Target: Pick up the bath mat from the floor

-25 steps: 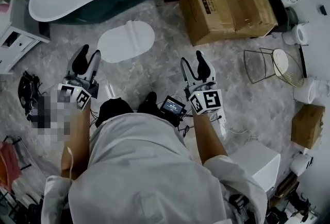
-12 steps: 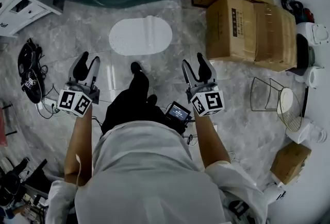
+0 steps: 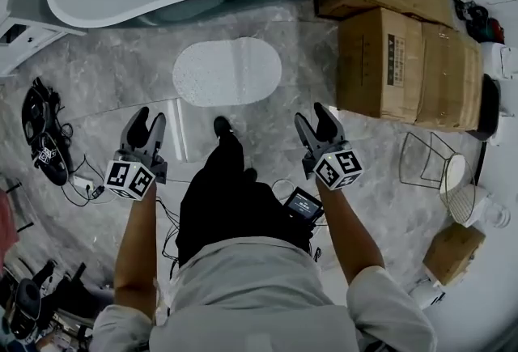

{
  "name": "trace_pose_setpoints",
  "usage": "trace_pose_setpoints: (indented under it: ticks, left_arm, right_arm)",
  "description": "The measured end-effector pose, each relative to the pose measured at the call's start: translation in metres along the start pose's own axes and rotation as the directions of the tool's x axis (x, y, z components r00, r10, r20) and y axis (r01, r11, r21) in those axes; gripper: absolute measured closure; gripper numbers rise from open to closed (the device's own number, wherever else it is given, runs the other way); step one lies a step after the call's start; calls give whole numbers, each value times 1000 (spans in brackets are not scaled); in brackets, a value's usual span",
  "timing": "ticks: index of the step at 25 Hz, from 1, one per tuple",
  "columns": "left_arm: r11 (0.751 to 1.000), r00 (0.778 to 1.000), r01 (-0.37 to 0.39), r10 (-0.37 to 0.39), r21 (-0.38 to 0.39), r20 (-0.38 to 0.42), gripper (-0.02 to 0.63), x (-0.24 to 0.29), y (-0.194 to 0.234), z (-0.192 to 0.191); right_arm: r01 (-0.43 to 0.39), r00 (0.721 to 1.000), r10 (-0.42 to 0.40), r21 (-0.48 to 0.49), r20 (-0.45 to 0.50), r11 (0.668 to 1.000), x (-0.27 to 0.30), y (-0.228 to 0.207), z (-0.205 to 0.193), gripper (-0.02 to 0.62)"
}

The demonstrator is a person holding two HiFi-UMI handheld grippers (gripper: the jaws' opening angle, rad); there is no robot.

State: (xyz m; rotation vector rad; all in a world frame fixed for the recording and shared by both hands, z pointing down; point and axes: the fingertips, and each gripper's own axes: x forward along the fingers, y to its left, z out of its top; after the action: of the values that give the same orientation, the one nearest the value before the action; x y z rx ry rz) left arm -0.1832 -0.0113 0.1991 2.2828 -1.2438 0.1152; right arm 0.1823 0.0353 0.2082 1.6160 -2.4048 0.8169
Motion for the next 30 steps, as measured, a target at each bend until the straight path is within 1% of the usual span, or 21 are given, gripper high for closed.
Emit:
trace_pose_setpoints:
  ticks: [2,4,6,10,12,15,17,19,20,21,22,23,25,26,27,28,29,30]
  left_arm:
    - [1000,1000,-5,5,-5,-22,405,22,24,-13]
    - [1000,999,-19,18,-18,-51,405,39,46,-33]
    - [998,995,-42,39,-35,-89,405,53,69,-59]
    - [993,985,-86,73,-81,-154,405,82,116,-111]
    - [990,978,-107,87,-97,-187,405,95,139,-136]
    - [975,961,-173,136,-139,-241,405,108,173,-181]
    - [968,945,-206,158,-143,-288,405,117,189,-214]
    - [968,928,-212,156,-135,-339,405,131,201,-248]
    - [965,919,-218,153,-145,-363,403,138,208,-264]
    - [956,911,-238,158,-172,-382,402,142,216,-280]
    - [938,903,-272,172,-214,-394,399,143,226,-296]
    - [912,896,-316,196,-261,-399,397,143,237,-310]
    - [857,887,-389,249,-338,-390,397,144,259,-329]
    - [840,885,-408,267,-357,-382,397,148,268,-335]
    - [832,882,-418,277,-365,-381,397,151,274,-341]
    - [832,879,-422,277,-360,-388,397,154,278,-349]
    - [838,874,-421,272,-347,-402,397,156,280,-356]
    - [848,870,-416,265,-329,-416,396,159,281,-363]
  right_arm:
    - [-1,998,-1,-25,-67,1000,29,-16,-21,342]
    - [-8,993,3,-35,-119,999,51,-31,-38,342]
    - [-10,989,5,-29,-147,1000,71,-45,-53,342]
    - [10,981,-7,13,-193,1000,111,-74,-88,342]
    - [2,974,2,18,-225,1000,134,-88,-109,342]
    - [-17,954,19,8,-298,1000,162,-114,-154,342]
    - [-16,942,18,7,-335,1000,175,-137,-185,342]
    - [1,938,13,40,-347,999,188,-164,-213,342]
    - [13,936,10,63,-351,998,194,-178,-227,342]
    - [24,934,7,82,-356,996,199,-191,-241,342]
    - [31,930,5,93,-367,995,202,-204,-254,342]
    - [33,923,6,93,-385,995,204,-216,-266,342]
    - [16,902,10,56,-431,998,207,-241,-284,342]
    - [8,893,7,31,-449,999,209,-254,-288,342]
    - [6,886,2,16,-463,1000,211,-266,-292,342]
    - [3,875,3,11,-483,1000,212,-277,-296,342]
    - [-20,854,18,3,-521,1000,215,-286,-303,342]
    - [-73,819,48,-22,-571,997,221,-294,-310,341]
